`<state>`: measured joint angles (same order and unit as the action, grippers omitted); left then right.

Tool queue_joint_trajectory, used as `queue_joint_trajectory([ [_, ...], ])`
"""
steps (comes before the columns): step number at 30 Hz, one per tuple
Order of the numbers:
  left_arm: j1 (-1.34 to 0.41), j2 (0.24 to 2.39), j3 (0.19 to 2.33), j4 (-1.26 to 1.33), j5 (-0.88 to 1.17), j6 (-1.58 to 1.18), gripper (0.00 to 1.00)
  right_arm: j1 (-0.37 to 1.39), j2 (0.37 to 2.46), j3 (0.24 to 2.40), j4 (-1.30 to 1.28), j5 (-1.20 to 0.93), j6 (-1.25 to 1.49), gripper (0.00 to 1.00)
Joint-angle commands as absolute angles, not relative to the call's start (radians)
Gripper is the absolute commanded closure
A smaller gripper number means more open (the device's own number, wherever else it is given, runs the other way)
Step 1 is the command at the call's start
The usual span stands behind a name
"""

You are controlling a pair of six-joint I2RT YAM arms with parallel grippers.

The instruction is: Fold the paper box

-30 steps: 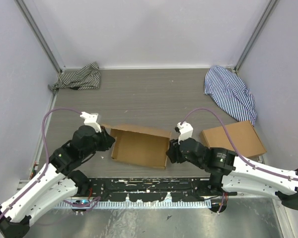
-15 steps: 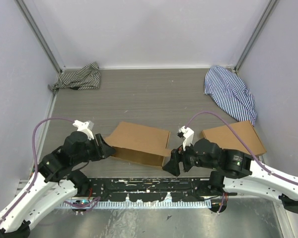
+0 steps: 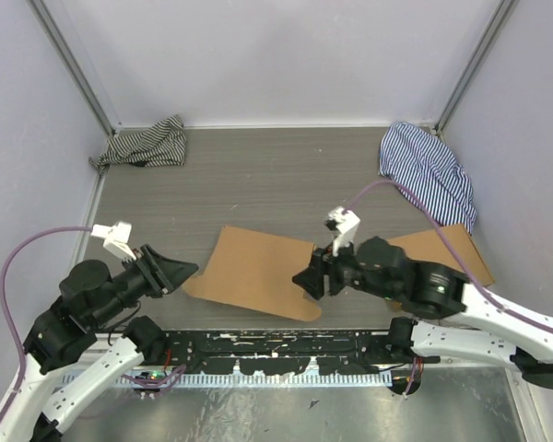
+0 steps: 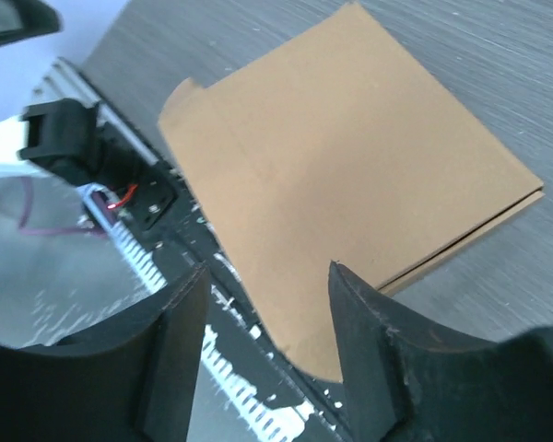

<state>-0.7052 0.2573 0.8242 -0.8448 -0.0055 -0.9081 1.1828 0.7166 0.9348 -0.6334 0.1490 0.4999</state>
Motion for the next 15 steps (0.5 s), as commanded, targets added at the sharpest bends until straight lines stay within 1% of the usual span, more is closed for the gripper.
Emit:
queue_joint_trajectory([
  [1, -0.709, 0.418, 0.861, -0.738, -0.050, -0.826, 0.52, 1.187, 0.906, 1.008, -0.560, 0.284, 0.438, 0.44],
  [3, -0.707, 0.541, 0.860, -0.713, -0.042, -0.796, 0.52, 1.187, 0.994, 1.027, -0.554, 0.321, 0.433, 0.50],
  [4, -0.708, 0.607, 0.862, -0.713, -0.029, -0.783, 0.54, 1.187, 1.036, 1.027, -0.552, 0.344, 0.439, 0.55],
  [5, -0.708, 0.679, 0.861, -0.714, -0.015, -0.769, 0.57, 1.186, 1.073, 1.023, -0.549, 0.362, 0.449, 0.60],
  [7, -0.709, 0.803, 0.857, -0.735, -0.008, -0.748, 0.63, 1.186, 1.131, 0.994, -0.533, 0.383, 0.470, 0.67],
  [8, -0.709, 0.853, 0.850, -0.742, -0.012, -0.740, 0.67, 1.186, 1.155, 0.972, -0.518, 0.381, 0.477, 0.69],
  [9, -0.709, 0.891, 0.838, -0.743, -0.021, -0.733, 0.68, 1.185, 1.177, 0.949, -0.502, 0.377, 0.484, 0.70],
  [15, -0.709, 1.005, 0.753, -0.701, -0.088, -0.706, 0.70, 1.157, 1.292, 0.827, -0.443, 0.366, 0.525, 0.73],
])
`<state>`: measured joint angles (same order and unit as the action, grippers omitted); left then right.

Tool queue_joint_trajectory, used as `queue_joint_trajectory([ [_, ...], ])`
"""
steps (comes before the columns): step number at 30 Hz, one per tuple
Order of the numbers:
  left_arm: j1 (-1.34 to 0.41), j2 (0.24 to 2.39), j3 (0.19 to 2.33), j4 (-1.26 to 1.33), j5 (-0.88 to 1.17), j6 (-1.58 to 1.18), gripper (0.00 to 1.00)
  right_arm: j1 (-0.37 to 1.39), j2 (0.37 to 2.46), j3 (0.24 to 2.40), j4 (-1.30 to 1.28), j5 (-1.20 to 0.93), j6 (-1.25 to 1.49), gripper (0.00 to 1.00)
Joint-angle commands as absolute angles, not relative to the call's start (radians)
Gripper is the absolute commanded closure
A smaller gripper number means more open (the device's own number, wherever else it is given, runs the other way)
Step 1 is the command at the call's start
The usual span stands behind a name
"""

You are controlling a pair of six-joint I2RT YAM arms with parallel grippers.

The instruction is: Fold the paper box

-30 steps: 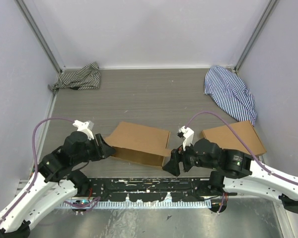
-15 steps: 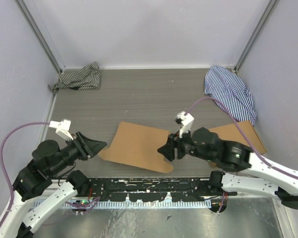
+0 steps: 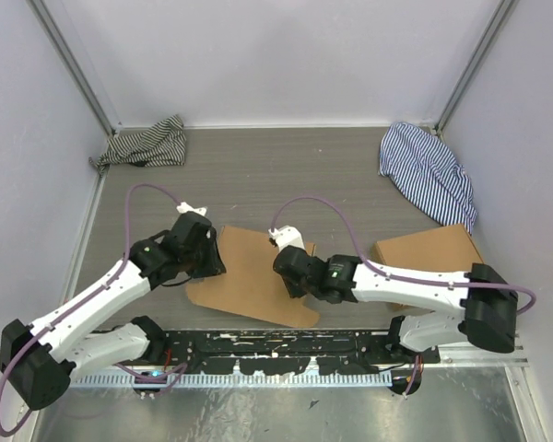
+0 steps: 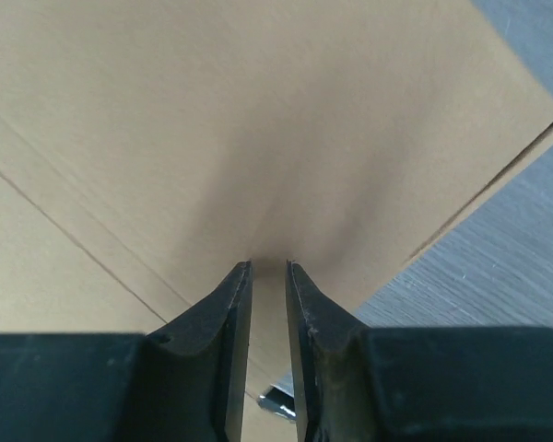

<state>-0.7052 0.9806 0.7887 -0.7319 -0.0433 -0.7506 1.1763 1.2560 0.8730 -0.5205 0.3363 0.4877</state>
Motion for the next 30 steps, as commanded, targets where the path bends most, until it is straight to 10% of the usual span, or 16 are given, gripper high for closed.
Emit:
queue_joint_trajectory([
  [1, -0.709, 1.028, 0.745, -0.690, -0.089, -0.703, 0.70, 1.142, 1.303, 0.809, -0.422, 0.355, 0.525, 0.74],
  [13, -0.710, 1.368, 0.771, -0.541, -0.090, -0.698, 0.73, 0.913, 1.406, 0.791, -0.291, 0.248, 0.420, 0.75],
  [30, -0.680, 1.630, 1.334, -0.692, -0.306, -0.548, 0.70, 0.674, 1.529, 1.104, -0.234, 0.239, 0.328, 0.69],
])
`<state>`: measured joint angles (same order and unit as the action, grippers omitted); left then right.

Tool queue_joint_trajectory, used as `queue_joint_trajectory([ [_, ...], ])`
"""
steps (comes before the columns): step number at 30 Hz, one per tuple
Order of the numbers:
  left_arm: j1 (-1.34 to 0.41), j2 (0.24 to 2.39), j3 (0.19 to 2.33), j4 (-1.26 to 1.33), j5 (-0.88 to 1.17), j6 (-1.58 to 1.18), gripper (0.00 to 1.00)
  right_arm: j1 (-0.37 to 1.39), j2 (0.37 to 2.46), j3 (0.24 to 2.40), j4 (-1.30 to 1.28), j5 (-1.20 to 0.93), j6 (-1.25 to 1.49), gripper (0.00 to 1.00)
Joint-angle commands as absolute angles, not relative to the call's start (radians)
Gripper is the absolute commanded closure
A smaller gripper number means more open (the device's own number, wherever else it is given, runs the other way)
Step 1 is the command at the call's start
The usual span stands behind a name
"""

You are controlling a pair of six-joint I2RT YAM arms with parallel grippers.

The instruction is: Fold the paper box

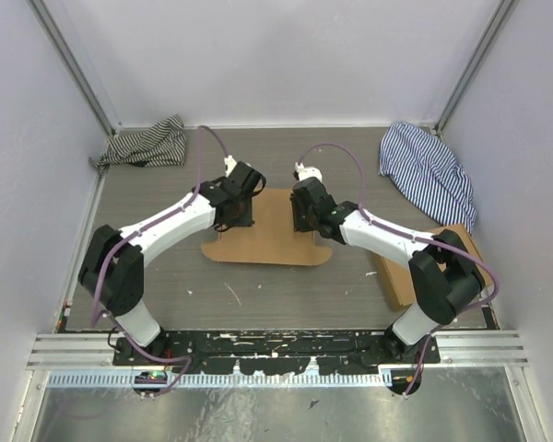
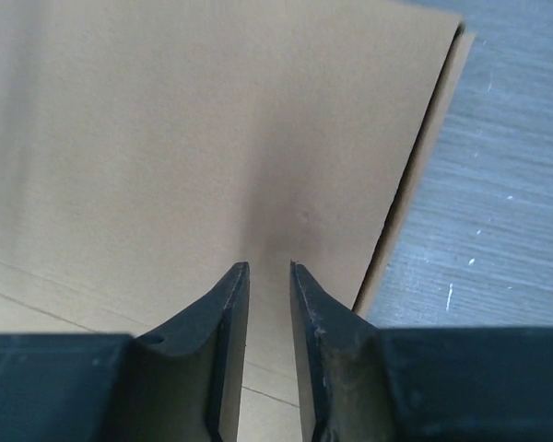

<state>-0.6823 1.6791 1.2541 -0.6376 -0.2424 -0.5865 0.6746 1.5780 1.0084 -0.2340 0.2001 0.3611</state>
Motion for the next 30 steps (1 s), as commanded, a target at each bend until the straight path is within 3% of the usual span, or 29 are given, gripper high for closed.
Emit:
queue_joint_trajectory([
  [1, -0.680, 1.601, 1.333, -0.694, -0.316, -0.540, 0.66, 0.672, 1.504, 1.116, -0.246, 0.265, 0.326, 0.68],
  [3, -0.681, 1.530, 1.309, -0.688, -0.333, -0.523, 0.62, 0.673, 1.437, 1.122, -0.264, 0.315, 0.334, 0.66],
  [4, -0.679, 1.486, 1.280, -0.677, -0.343, -0.518, 0.57, 0.672, 1.394, 1.109, -0.261, 0.330, 0.349, 0.60],
  [5, -0.678, 1.423, 1.236, -0.656, -0.357, -0.515, 0.48, 0.672, 1.349, 1.083, -0.248, 0.333, 0.364, 0.43],
  [6, -0.677, 1.369, 1.184, -0.630, -0.375, -0.518, 0.33, 0.672, 1.306, 1.051, -0.242, 0.321, 0.413, 0.17],
  [7, -0.673, 1.315, 1.113, -0.594, -0.384, -0.524, 0.22, 0.671, 1.272, 1.019, -0.239, 0.281, 0.434, 0.02],
  [10, -0.642, 1.185, 0.866, -0.448, -0.356, -0.531, 0.09, 0.666, 1.236, 0.900, -0.211, 0.101, 0.480, 0.00],
  [14, -0.600, 1.128, 0.706, -0.380, -0.340, -0.551, 0.08, 0.666, 1.226, 0.778, -0.167, 0.038, 0.499, 0.07],
  [16, -0.600, 1.104, 0.660, -0.330, -0.357, -0.544, 0.08, 0.664, 1.198, 0.717, -0.126, 0.037, 0.517, 0.02],
  [30, -0.599, 1.060, 0.632, -0.217, -0.360, -0.443, 0.03, 0.666, 1.141, 0.706, -0.256, 0.085, 0.549, 0.00],
])
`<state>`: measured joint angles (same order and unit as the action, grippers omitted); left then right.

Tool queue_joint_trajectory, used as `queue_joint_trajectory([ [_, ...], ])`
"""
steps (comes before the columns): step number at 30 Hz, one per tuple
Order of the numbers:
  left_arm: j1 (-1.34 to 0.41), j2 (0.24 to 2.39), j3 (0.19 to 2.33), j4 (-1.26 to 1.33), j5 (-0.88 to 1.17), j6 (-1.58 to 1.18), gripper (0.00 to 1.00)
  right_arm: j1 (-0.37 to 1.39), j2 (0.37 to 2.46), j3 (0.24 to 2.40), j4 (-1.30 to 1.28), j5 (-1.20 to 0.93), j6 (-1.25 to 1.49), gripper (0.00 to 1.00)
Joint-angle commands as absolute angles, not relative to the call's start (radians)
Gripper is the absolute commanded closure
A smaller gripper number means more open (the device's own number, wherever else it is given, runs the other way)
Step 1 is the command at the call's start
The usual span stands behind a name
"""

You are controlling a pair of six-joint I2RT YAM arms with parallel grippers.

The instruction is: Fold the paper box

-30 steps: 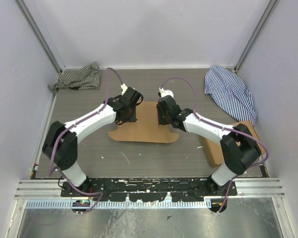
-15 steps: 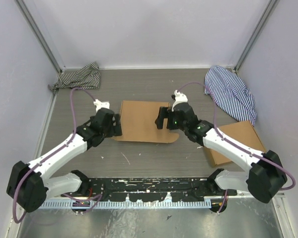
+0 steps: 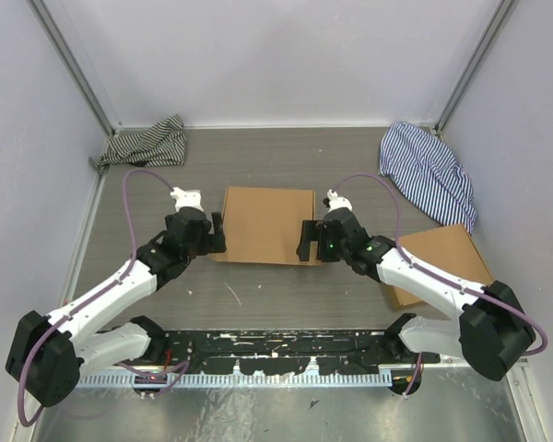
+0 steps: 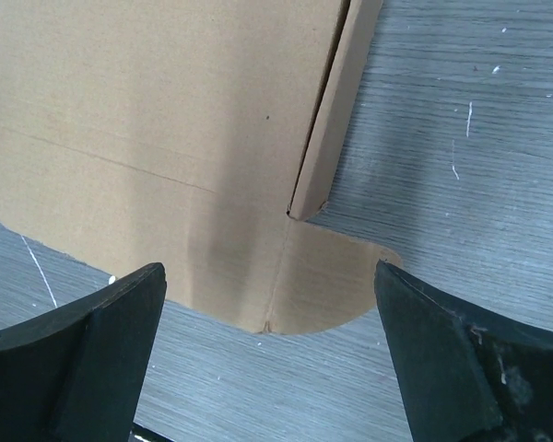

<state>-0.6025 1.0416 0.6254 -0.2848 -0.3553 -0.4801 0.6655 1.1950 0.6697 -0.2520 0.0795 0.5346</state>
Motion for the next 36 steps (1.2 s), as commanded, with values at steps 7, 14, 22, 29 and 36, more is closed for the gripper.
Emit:
queue_joint_trajectory([
  [7, -0.599, 1.155, 0.647, -0.207, -0.303, -0.435, 0.04, 0.673, 1.169, 0.719, -0.290, 0.036, 0.532, 0.00],
  [14, -0.600, 1.180, 0.624, -0.178, -0.195, -0.447, 0.09, 0.693, 1.212, 0.725, -0.303, 0.043, 0.525, 0.00],
  [22, -0.599, 1.170, 0.582, -0.152, -0.131, -0.457, 0.12, 0.726, 1.247, 0.738, -0.302, 0.050, 0.521, 0.00],
  [29, -0.599, 1.198, 0.596, -0.148, -0.100, -0.455, 0.12, 0.735, 1.248, 0.744, -0.296, 0.038, 0.517, 0.00],
  [36, -0.600, 1.184, 0.596, -0.164, -0.004, -0.474, 0.18, 0.744, 1.264, 0.755, -0.282, -0.017, 0.508, 0.00],
])
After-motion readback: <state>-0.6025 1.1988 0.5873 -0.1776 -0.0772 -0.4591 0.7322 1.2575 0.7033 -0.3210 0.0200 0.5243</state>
